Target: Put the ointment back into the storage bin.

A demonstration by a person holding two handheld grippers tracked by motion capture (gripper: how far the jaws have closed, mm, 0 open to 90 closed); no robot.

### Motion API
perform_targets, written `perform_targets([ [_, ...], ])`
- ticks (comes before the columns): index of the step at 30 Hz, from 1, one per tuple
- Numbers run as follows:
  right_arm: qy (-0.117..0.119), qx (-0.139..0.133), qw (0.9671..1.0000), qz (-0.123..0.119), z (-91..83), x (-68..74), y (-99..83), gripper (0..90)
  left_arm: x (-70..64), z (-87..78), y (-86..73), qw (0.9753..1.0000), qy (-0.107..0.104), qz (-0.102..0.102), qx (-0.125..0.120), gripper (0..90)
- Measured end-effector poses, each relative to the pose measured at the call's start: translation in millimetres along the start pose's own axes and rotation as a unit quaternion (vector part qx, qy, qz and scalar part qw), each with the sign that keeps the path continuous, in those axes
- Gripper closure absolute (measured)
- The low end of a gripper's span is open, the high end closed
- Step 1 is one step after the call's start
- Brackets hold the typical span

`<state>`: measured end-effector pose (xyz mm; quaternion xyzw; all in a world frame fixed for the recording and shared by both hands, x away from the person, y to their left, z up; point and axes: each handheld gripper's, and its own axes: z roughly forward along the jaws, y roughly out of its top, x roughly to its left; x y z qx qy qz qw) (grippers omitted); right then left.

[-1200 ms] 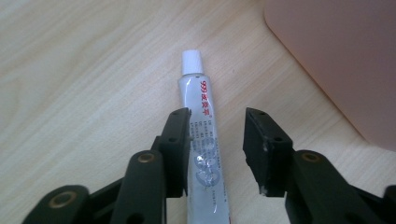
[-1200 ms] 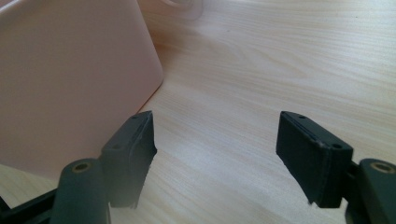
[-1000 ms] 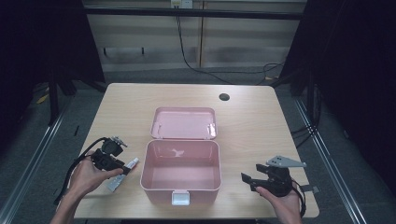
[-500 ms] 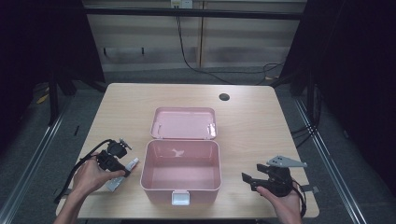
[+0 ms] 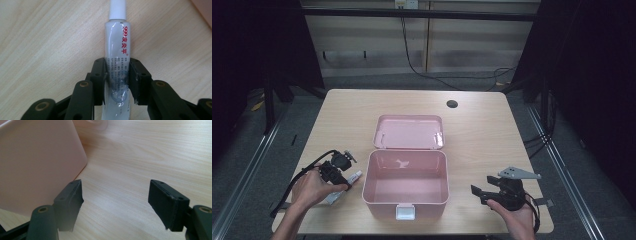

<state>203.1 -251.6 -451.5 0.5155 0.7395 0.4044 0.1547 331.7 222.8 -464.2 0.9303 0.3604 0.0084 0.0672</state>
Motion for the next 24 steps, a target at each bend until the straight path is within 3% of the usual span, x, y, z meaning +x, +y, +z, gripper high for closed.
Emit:
perform_targets([
  [7, 0.001, 0.000, 1.0000, -0.001, -0.4, 0.5, -0.1, 27.4, 1.4, 0.1, 1.2, 1.0000, -0.004, -0.006, 0.002, 69.2],
  [9, 0.001, 0.000, 1.0000, -0.003, -0.1, 0.4, -0.1, 27.4, 4.2, -0.4, 1.2, 0.9998, -0.011, -0.018, 0.001, 69.5],
  [18, 0.000, 0.001, 1.0000, 0.001, -0.2, 0.2, 0.1, 27.4, 8.0, -3.7, -2.8, 0.9995, -0.025, -0.014, -0.015, 71.3],
  [24, 0.002, 0.003, 1.0000, 0.001, -0.3, 0.3, -0.2, 27.4, 11.1, -8.7, -6.7, 0.9987, -0.045, -0.010, -0.024, 71.4],
])
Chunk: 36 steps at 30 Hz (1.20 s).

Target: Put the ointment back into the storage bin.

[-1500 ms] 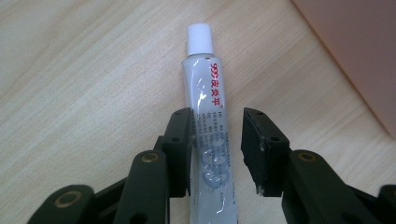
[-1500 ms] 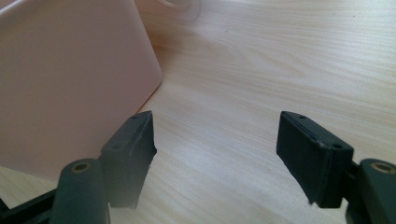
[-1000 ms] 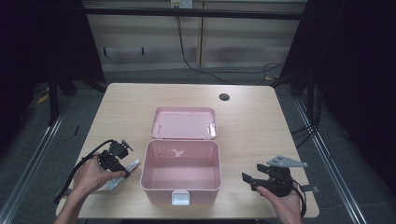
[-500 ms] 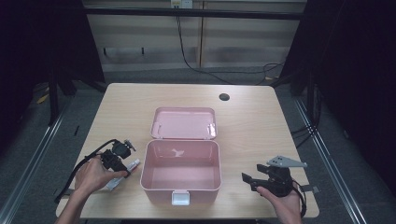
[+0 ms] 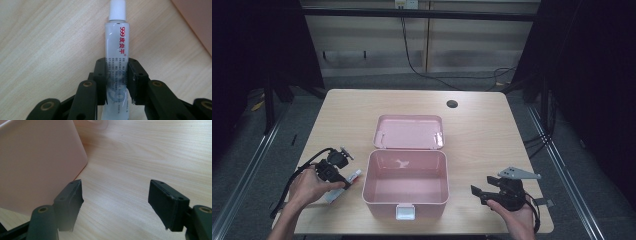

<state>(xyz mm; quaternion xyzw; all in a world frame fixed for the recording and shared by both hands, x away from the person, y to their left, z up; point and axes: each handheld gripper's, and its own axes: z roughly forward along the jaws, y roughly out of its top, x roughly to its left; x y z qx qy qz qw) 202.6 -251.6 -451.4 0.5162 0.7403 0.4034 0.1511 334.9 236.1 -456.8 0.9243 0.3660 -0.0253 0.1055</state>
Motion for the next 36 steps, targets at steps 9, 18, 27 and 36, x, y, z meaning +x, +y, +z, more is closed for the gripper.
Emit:
perform_targets([
  [9, -0.001, 0.001, 1.0000, 0.001, 0.4, -1.2, 0.0, 27.2, 4.0, -15.7, -9.1, 0.9995, -0.023, -0.002, -0.020, 71.4],
  [18, -0.002, 0.000, 1.0000, 0.004, 0.6, -1.9, 0.0, 26.3, 2.7, -31.6, -12.5, 0.9973, -0.060, -0.007, -0.043, 71.4],
  [27, -0.002, 0.001, 1.0000, 0.008, 0.5, -2.5, 0.0, 23.9, -0.3, -42.7, -15.3, 0.9975, -0.056, 0.012, -0.041, 71.4],
  [36, 0.001, 0.000, 0.9999, 0.012, -0.1, -3.5, 0.6, 20.0, -7.7, -52.6, -17.6, 0.9977, -0.049, 0.023, -0.040, 71.5],
])
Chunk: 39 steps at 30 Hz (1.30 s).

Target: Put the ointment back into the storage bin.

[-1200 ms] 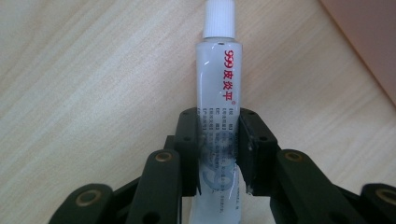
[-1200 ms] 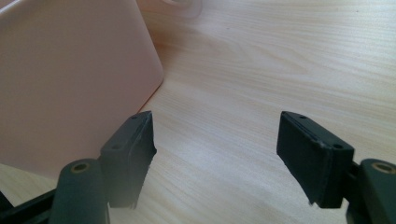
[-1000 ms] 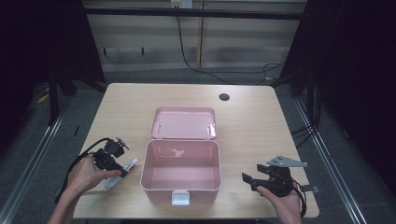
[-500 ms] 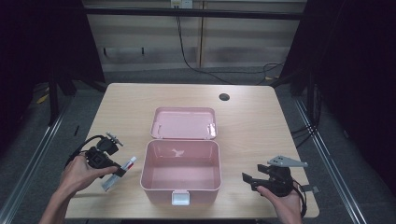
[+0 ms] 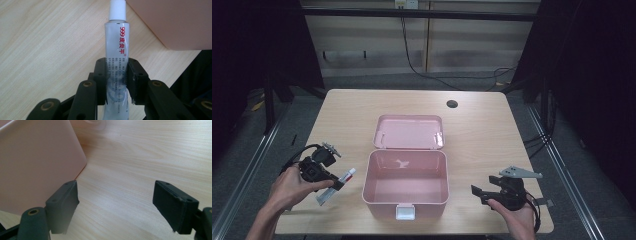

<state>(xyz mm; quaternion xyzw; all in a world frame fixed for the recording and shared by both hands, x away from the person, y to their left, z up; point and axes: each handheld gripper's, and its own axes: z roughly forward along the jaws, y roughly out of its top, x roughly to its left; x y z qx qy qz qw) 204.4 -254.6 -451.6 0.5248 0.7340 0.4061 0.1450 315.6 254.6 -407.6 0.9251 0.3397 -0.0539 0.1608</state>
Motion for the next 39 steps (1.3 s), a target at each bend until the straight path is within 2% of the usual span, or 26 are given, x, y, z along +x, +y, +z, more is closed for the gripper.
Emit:
perform_targets([
  [2, 0.001, -0.002, 1.0000, -0.001, 0.1, -0.1, 0.2, 19.9, -1.3, -2.3, -0.3, 1.0000, -0.008, 0.003, -0.004, 71.5],
  [4, 0.002, 0.001, 1.0000, 0.000, 0.4, 0.5, 0.0, 19.9, -2.4, -5.4, -0.4, 1.0000, -0.007, -0.004, -0.003, 71.4],
  [7, 0.002, 0.001, 1.0000, 0.000, 0.5, 0.4, 0.2, 19.9, -5.4, -11.6, -0.7, 0.9999, -0.008, -0.001, -0.012, 71.4],
  [12, 0.001, 0.001, 1.0000, 0.001, 0.3, -0.1, 0.0, 19.7, -9.3, -18.0, 0.3, 0.9999, -0.008, 0.003, -0.007, 71.5],
  [21, 0.004, 0.003, 1.0000, 0.003, 0.6, -0.2, -0.2, 19.5, -11.9, -25.7, -1.0, 0.9996, -0.015, 0.004, -0.026, 71.5],
  [24, 0.002, 0.004, 1.0000, 0.001, 1.0, 0.1, -0.1, 19.5, -14.1, -29.1, -0.9, 0.9995, -0.017, 0.007, -0.024, 71.4],
  [28, 0.002, 0.005, 1.0000, 0.002, 0.8, 0.0, -0.1, 19.5, -17.5, -34.1, 0.3, 0.9992, -0.023, 0.021, -0.026, 71.4],
  [33, 0.004, 0.004, 1.0000, 0.003, 0.9, -0.2, -0.2, 19.5, -20.1, -40.9, 1.3, 0.9989, -0.021, 0.022, -0.035, 71.4],
  [39, 0.004, 0.005, 1.0000, 0.004, 0.9, -0.1, -0.3, 19.5, -23.2, -44.9, 1.9, 0.9987, -0.025, 0.028, -0.035, 71.4],
])
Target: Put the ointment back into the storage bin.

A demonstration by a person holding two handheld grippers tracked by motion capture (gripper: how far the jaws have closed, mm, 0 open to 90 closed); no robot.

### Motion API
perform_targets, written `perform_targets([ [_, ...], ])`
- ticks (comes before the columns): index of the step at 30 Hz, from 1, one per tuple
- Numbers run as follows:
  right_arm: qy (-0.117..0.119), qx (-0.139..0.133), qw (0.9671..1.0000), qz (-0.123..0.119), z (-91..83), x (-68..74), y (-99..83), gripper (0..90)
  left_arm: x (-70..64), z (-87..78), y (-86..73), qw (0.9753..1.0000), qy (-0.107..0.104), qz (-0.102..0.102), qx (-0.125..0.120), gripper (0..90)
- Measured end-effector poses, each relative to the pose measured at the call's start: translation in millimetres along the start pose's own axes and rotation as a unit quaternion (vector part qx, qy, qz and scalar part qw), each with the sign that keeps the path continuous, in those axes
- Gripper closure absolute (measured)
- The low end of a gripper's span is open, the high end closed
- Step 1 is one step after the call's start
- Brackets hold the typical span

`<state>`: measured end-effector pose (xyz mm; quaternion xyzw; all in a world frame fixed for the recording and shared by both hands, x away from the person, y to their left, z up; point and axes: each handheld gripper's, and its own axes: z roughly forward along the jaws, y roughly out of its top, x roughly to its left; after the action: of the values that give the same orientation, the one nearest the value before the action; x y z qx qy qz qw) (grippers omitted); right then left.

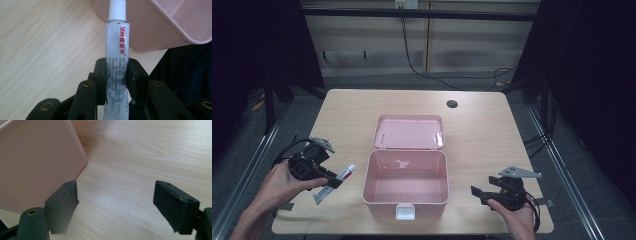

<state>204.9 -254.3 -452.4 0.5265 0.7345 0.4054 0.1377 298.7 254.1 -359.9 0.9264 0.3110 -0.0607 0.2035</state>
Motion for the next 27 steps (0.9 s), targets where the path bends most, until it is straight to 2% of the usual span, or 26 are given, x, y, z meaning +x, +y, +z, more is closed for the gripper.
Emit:
perform_targets([
  [5, 0.000, 0.001, 1.0000, 0.000, 0.4, -0.2, 0.1, 19.5, -5.3, -6.2, 3.8, 0.9999, -0.008, 0.013, 0.006, 71.3],
  [10, 0.003, -0.001, 1.0000, 0.000, 0.2, 0.0, 0.3, 19.1, -7.3, -14.3, 7.5, 0.9999, -0.010, 0.010, 0.001, 71.3],
  [13, 0.004, 0.000, 1.0000, 0.000, 0.2, 0.2, 0.3, 19.1, -8.8, -18.4, 8.3, 0.9998, -0.019, 0.009, -0.005, 71.3],
  [15, 0.004, 0.000, 1.0000, 0.000, 0.0, 0.2, 0.3, 19.0, -10.3, -21.1, 9.2, 0.9995, -0.023, 0.016, -0.012, 71.3],
  [27, 0.005, 0.002, 1.0000, 0.000, 0.3, -0.1, 0.3, 18.9, -25.3, -32.3, 26.7, 0.9983, -0.030, 0.050, -0.008, 71.3],
])
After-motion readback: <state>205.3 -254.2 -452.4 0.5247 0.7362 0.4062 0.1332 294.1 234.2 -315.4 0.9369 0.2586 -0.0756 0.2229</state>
